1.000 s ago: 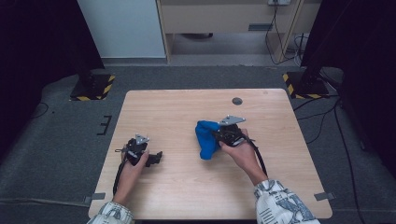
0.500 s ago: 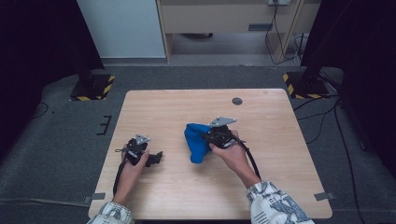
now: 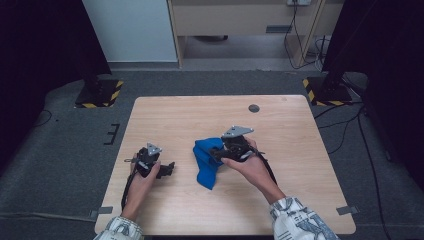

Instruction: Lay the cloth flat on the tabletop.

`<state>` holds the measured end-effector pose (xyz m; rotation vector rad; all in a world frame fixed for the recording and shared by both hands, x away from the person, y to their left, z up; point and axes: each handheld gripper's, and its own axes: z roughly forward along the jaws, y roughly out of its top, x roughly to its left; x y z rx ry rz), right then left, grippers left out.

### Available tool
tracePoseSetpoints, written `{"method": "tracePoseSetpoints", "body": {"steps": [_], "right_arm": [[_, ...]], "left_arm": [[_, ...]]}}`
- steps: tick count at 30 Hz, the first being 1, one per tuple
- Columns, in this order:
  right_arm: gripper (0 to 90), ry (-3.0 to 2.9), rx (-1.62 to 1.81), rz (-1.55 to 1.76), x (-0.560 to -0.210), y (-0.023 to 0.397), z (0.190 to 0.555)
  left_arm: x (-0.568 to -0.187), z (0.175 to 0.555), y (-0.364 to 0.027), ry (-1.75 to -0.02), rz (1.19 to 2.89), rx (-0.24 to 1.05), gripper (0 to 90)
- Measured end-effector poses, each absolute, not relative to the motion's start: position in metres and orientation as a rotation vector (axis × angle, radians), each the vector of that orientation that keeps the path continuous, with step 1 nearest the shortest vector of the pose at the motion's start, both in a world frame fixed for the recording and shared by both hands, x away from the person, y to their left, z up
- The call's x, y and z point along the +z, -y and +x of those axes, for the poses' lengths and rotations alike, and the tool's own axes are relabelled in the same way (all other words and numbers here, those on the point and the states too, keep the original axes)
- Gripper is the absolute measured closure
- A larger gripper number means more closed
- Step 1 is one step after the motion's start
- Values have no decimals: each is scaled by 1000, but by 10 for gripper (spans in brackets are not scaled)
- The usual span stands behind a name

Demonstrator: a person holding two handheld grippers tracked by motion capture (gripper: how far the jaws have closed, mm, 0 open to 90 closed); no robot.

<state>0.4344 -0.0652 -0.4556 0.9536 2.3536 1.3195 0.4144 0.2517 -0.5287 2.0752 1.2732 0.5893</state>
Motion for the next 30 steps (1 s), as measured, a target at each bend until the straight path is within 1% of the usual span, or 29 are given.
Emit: {"method": "tracePoseSetpoints", "body": {"steps": [4, 7, 10, 16, 20, 25, 26, 29, 30], "right_arm": [[317, -2348, 1308, 931, -452, 69, 428], [346, -2342, 1289, 913, -452, 73, 424], [403, -2339, 1277, 901, -453, 79, 422], [554, -2360, 1225, 880, -463, 85, 422], [575, -2369, 1203, 882, -469, 81, 426], [629, -2361, 1185, 870, -471, 70, 432], [664, -2356, 1180, 870, -471, 69, 433], [812, -2345, 1182, 869, -470, 67, 436], [844, -2337, 1190, 874, -468, 67, 438]], "left_arm": [[-526, 412, -250, -1263, 2062, 587, 37], [-524, 409, -248, -1251, 2053, 581, 38], [-521, 408, -245, -1236, 2035, 569, 41], [-517, 406, -238, -1213, 2006, 546, 45], [-516, 404, -232, -1195, 2008, 524, 47], [-516, 404, -227, -1183, 2007, 494, 48], [-515, 404, -225, -1179, 2004, 489, 50], [-514, 403, -220, -1159, 2017, 481, 52], [-514, 403, -218, -1151, 2026, 480, 52]]}}
